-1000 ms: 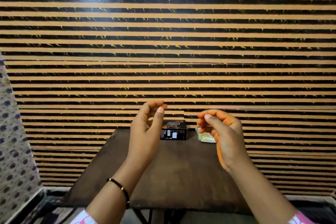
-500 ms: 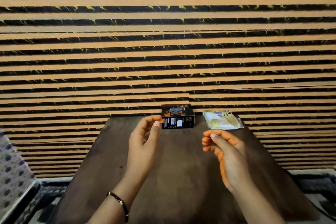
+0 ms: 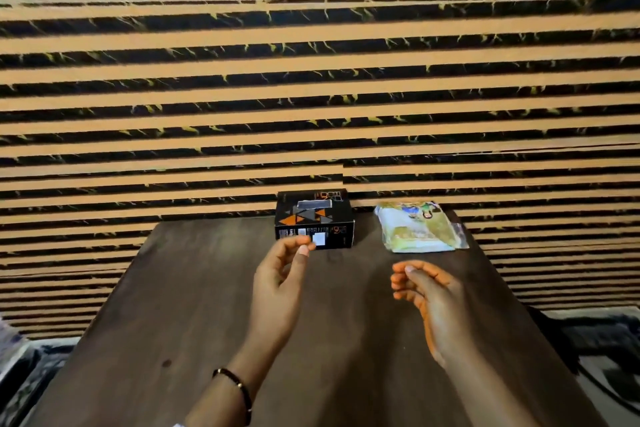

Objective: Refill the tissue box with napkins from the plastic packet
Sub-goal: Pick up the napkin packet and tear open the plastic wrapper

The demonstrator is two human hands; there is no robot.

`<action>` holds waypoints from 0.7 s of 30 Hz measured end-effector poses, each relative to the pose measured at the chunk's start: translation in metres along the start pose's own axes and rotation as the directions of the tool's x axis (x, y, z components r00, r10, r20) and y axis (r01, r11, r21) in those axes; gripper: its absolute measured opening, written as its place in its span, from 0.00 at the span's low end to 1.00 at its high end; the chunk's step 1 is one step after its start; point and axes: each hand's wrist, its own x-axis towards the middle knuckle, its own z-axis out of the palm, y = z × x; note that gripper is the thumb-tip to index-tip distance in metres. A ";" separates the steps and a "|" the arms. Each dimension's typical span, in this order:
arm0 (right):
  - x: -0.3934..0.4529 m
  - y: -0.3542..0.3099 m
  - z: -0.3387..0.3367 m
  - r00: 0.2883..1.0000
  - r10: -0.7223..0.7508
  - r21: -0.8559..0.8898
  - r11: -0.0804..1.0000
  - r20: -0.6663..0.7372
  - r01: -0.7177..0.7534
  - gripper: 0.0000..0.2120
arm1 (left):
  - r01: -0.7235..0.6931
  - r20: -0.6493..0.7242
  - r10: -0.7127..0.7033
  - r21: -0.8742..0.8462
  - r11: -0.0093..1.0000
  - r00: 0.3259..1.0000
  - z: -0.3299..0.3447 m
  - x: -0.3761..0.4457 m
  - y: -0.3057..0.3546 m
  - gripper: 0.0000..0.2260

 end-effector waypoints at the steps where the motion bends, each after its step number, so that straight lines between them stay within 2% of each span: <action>1: 0.014 0.003 -0.007 1.000 0.019 -0.023 1.000 -0.010 -0.019 0.11 | 0.022 0.019 -0.022 0.010 1.000 1.000 0.011 0.008 -0.007 0.07; 6: 0.090 0.025 -0.045 0.986 0.142 -0.111 0.982 -0.086 -0.151 0.12 | 0.149 0.113 -0.156 0.071 0.986 0.981 0.078 0.055 -0.053 0.05; 10: 0.158 0.052 -0.080 0.935 0.293 -0.077 0.947 -0.201 -0.313 0.06 | 0.272 0.207 -0.298 0.146 0.951 0.932 0.132 0.092 -0.096 0.06; 13: 0.199 0.072 -0.102 0.830 0.468 0.063 0.879 -0.304 -0.473 0.14 | 0.425 0.216 -0.455 0.174 0.888 0.864 0.165 0.115 -0.127 0.11; 16: 0.229 0.086 -0.116 0.746 0.547 0.185 0.835 -0.381 -0.517 0.17 | 0.616 0.200 -0.632 0.144 0.775 0.749 0.189 0.135 -0.157 0.26; 17: 0.238 0.090 -0.120 0.724 0.557 0.215 0.829 -0.406 -0.517 0.17 | 0.671 0.191 -0.684 0.139 0.729 0.704 0.196 0.141 -0.167 0.27; 21: 0.265 0.102 -0.126 0.686 0.555 0.253 0.830 -0.471 -0.497 0.18 | 0.776 0.168 -0.773 0.062 0.628 0.612 0.220 0.159 -0.186 0.19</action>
